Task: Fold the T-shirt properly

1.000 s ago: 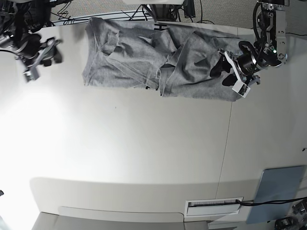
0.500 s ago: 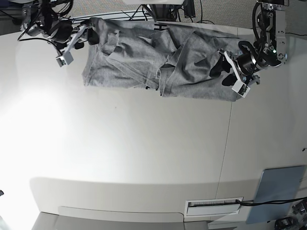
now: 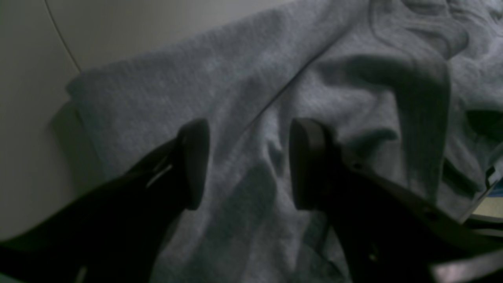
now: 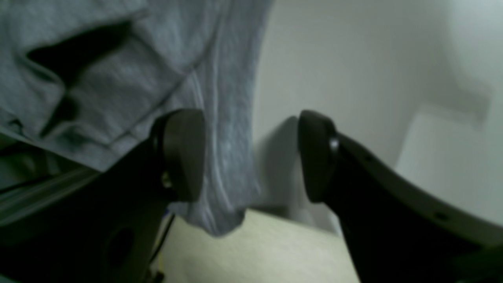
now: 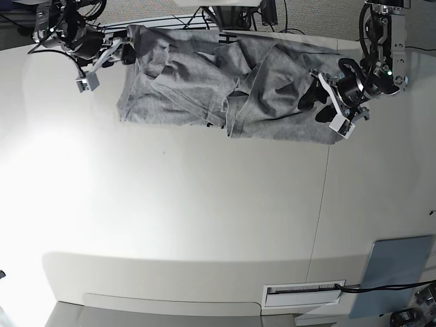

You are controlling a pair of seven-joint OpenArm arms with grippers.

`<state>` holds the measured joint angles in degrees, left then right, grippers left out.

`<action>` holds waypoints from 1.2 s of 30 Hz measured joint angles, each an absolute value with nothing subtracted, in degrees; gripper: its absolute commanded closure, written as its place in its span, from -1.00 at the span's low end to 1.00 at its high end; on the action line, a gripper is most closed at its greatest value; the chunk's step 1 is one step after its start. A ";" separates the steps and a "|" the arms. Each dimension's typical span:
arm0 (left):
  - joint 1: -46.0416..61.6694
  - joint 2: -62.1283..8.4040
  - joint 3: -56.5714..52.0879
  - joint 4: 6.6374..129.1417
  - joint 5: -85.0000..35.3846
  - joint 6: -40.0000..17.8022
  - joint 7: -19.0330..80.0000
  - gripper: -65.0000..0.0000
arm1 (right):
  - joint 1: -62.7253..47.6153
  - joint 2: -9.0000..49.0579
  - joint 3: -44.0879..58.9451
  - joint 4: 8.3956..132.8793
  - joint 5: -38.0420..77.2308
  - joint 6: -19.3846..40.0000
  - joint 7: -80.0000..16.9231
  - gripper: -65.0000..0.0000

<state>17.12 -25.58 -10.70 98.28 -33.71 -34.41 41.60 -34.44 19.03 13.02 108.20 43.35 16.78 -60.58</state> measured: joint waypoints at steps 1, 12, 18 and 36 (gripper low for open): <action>17.10 -25.56 -10.70 98.28 -33.71 -34.39 41.60 -0.01 | -33.82 19.03 13.08 106.85 45.23 18.13 -60.31 -0.13; 17.10 -25.56 -10.70 98.28 -33.71 -34.39 41.58 -0.01 | -28.88 18.48 13.37 101.47 52.62 22.15 -61.93 -0.13; 17.12 -25.58 -10.70 98.28 -33.69 -34.39 41.58 -0.01 | -28.86 14.06 11.90 101.36 54.11 22.74 -62.06 -0.13; 17.10 -25.56 -10.70 98.28 -33.71 -34.39 41.58 -0.01 | -27.59 12.36 5.82 100.90 47.53 20.97 -53.58 0.74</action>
